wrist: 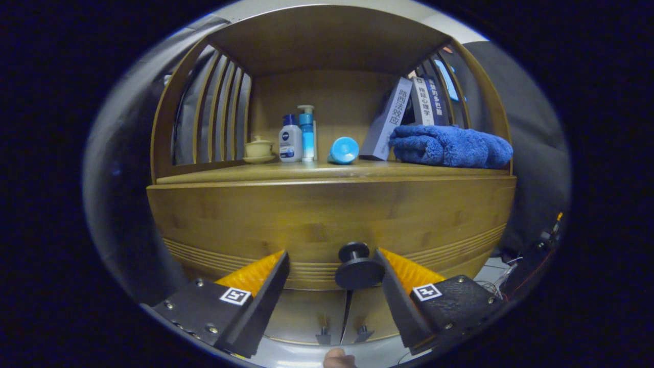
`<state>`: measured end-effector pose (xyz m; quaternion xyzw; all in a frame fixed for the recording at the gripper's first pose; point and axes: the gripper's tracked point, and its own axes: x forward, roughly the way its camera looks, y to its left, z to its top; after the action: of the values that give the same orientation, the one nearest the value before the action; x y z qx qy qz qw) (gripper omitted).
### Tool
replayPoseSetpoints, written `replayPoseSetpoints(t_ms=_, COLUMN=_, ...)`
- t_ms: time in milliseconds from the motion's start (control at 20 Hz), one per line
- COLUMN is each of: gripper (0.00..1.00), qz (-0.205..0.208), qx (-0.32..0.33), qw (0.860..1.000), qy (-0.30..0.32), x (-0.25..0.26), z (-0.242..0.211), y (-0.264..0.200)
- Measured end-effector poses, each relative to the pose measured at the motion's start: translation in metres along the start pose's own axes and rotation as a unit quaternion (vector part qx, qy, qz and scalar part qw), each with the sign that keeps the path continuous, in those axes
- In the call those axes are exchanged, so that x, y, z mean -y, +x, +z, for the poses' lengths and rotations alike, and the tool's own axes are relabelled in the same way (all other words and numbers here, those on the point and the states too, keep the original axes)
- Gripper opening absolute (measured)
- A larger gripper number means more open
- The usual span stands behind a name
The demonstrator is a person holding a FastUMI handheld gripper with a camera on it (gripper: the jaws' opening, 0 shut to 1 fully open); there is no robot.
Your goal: Pull open the drawer, take out the items inside it, and place them on the countertop above the cabinet.
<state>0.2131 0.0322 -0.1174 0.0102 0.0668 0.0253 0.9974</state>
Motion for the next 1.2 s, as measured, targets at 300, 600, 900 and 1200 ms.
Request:
replayPoseSetpoints(t_ms=300, gripper=0.99, qz=-0.005, qx=-0.033, qw=0.999, qy=0.0, x=0.007, z=0.001, y=-0.022)
replayPoseSetpoints(t_ms=600, gripper=0.99, qz=-0.011, qx=-0.029, qw=0.999, qy=-0.012, x=0.015, z=0.039, y=-0.089)
replayPoseSetpoints(t_ms=900, gripper=0.99, qz=-0.013, qx=-0.003, qw=1.0, qy=-0.019, x=0.024, z=0.095, y=-0.169)
replayPoseSetpoints(t_ms=1200, gripper=0.99, qz=-0.01, qx=0.026, qw=1.0, qy=-0.012, x=0.037, z=0.15, y=-0.247)
